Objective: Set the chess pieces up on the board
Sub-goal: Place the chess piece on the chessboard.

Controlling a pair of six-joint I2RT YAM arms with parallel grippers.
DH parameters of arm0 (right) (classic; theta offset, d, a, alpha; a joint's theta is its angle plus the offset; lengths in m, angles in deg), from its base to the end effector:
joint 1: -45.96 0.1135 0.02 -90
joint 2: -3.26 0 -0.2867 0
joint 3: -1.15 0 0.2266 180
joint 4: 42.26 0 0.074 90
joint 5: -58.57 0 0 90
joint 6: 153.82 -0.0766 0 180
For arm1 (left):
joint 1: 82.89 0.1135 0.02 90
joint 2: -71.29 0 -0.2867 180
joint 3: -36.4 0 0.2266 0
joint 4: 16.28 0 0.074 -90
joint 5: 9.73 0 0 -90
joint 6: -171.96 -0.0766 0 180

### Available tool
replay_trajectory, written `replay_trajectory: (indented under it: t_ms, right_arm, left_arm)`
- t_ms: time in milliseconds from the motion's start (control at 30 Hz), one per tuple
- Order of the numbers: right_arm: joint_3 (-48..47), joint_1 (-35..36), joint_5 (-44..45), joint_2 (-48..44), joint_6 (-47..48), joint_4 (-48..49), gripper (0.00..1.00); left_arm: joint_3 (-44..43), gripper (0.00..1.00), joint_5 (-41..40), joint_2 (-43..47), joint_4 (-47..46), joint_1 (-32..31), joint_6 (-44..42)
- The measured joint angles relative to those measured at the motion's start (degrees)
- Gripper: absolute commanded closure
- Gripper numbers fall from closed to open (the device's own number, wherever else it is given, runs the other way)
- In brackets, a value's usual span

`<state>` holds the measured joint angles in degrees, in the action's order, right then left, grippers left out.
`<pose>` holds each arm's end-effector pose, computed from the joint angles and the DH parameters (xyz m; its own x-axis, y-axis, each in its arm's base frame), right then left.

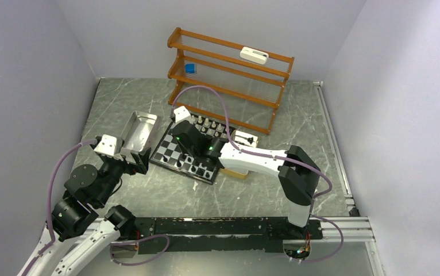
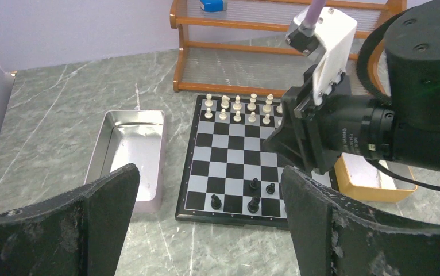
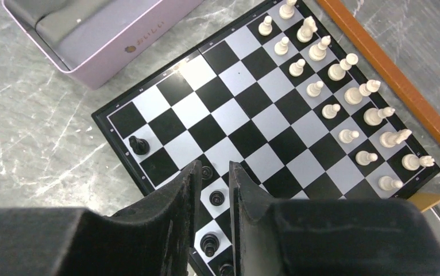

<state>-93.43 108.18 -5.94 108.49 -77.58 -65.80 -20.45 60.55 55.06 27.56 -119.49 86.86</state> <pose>0.2326 0.3708 0.2678 -0.4049 -0.3079 -0.8610 -0.5523 0.8328 -0.0381 0.0657 -0.0166 0.3329 -0.0698 -0.0483 -0.9964 0.2859 0.9560 -0.0664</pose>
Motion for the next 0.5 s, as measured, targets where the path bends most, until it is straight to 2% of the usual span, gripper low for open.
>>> replay_trajectory:
  t_ms: [233,500]
  right_arm:
    - [1.84,-0.76,-0.57,-0.81,0.02,0.52,0.81]
    - [1.90,-5.31,-4.55,4.00,-0.02,1.44,0.85]
  left_arm:
    - [0.00,0.02,0.02,0.00,0.00,0.00,-0.02]
    - [0.00,0.02,0.00,0.00,0.00,0.00,0.00]
